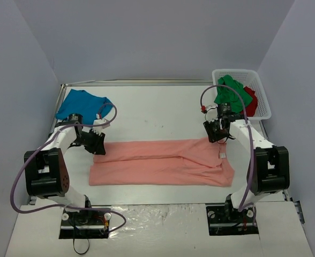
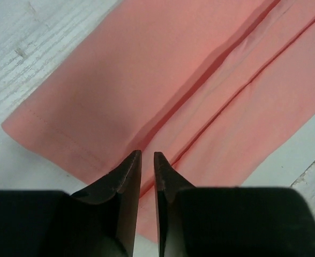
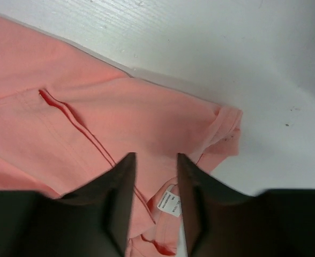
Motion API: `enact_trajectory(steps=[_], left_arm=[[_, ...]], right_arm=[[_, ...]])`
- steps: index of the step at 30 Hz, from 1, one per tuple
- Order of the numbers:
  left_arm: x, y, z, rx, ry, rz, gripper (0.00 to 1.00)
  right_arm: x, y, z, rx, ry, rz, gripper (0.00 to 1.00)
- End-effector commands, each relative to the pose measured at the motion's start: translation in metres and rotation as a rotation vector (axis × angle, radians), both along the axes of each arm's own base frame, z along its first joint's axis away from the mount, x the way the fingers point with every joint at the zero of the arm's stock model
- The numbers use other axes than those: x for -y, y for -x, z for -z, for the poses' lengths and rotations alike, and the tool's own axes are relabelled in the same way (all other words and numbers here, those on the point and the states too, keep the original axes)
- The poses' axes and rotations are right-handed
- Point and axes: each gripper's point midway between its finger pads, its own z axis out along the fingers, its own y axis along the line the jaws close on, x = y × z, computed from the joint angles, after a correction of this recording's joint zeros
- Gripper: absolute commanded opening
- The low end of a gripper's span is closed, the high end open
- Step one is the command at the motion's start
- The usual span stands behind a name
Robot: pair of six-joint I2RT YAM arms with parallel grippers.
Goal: Fold and stack the t-shirts
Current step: Fold the other side of the tshirt into a rectangle
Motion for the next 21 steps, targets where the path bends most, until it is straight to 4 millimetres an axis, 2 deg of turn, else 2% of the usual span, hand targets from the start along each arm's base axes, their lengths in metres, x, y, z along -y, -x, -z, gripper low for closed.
enact_trajectory(steps=[1, 2, 7, 9, 15, 18, 21], left_arm=[[-0.002, -0.007, -0.009, 0.002, -0.011, -0.003, 0.14], [-0.004, -0.008, -0.008, -0.002, -0.023, -0.012, 0.13], [-0.005, -0.013, 0.003, -0.030, -0.074, -0.019, 0.12], [-0.004, -0.014, 0.009, -0.050, -0.110, -0.013, 0.10], [-0.004, -0.014, 0.025, -0.119, -0.178, 0.001, 0.03], [0.003, -0.014, 0.029, -0.140, -0.192, 0.030, 0.03], [0.002, -0.017, 0.033, -0.153, -0.206, 0.028, 0.03]], right_arm=[[0.001, 0.008, 0.007, -0.048, -0.004, -0.005, 0.25], [0.001, 0.008, 0.009, -0.057, -0.003, -0.005, 0.16], [0.003, 0.012, 0.023, -0.104, 0.015, 0.009, 0.08], [0.005, 0.012, 0.027, -0.118, 0.022, 0.016, 0.00], [-0.001, 0.013, 0.042, -0.173, 0.036, 0.002, 0.00], [0.002, 0.013, 0.049, -0.196, 0.049, 0.010, 0.00], [0.004, 0.010, 0.052, -0.199, 0.066, 0.022, 0.00]])
